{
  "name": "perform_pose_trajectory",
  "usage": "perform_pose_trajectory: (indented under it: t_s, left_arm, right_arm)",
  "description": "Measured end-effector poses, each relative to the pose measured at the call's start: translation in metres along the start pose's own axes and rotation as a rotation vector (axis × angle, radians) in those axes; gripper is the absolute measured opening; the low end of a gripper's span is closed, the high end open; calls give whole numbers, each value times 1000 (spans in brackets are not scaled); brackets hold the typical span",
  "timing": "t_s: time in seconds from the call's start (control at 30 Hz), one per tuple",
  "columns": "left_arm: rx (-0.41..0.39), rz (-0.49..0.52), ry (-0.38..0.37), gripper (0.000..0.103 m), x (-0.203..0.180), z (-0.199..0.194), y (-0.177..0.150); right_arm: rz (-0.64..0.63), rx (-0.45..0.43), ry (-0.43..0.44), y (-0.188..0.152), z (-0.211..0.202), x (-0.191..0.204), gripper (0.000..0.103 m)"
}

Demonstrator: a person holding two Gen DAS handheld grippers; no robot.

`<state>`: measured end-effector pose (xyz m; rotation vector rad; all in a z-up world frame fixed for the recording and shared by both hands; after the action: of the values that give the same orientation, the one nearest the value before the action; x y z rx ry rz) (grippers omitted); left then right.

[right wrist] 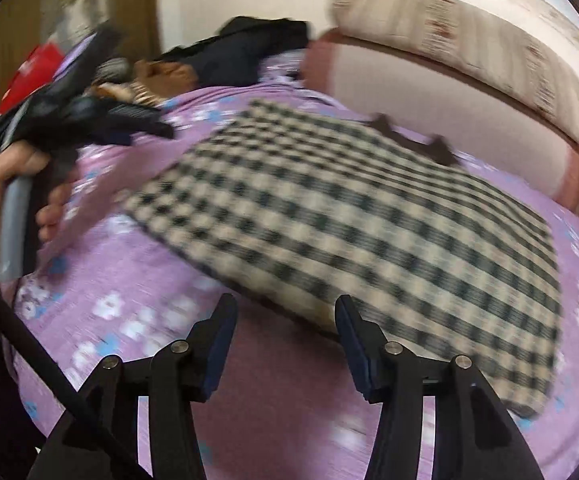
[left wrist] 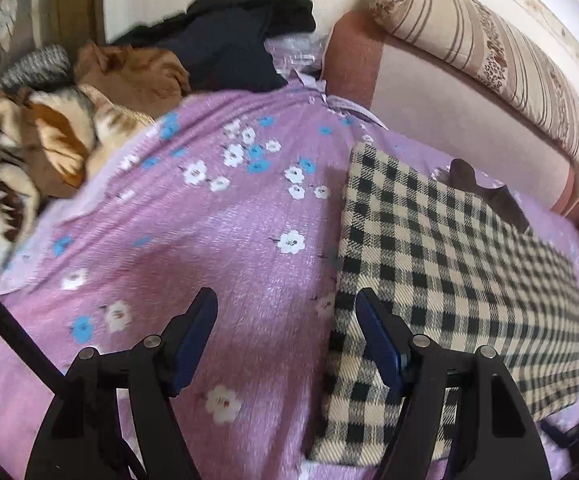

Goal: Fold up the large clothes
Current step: 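Release the shirt and withdraw both grippers, then grasp the folded shirt end with the right gripper while the left gripper grasps beside it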

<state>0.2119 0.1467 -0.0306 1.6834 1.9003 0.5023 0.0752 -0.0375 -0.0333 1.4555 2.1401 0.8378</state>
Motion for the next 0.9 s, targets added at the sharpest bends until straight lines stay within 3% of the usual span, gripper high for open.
perform_pose_trajectory:
  t_s: [0.13, 0.23, 0.37, 0.6, 0.9]
  left_arm:
    - [55, -46, -127, 70, -2, 21, 10]
    - [132, -122, -300, 70, -12, 36, 14]
    - [145, -94, -330, 70, -25, 50, 24]
    - [239, 14, -430, 70, -69, 82, 33]
    - [308, 25, -529, 71, -94, 109, 47]
  right_arm:
    - [-84, 6, 44, 12, 28, 51, 55]
    - [-174, 8, 31, 16, 46, 81, 55]
    - [-252, 15, -6, 22, 64, 103, 55]
    - [-325, 6, -65, 41, 82, 120, 55]
    - [-375, 2, -90, 50, 98, 134, 52]
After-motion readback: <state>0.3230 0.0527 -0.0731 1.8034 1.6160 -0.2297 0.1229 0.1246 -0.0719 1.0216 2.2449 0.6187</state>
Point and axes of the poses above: each gripper's, at about its wrist camera, not at the fingertips, and z roughly the way its jaws point, x to its left, y to its top, the point moved 10 cm from there along z, roughly the way its jaws point
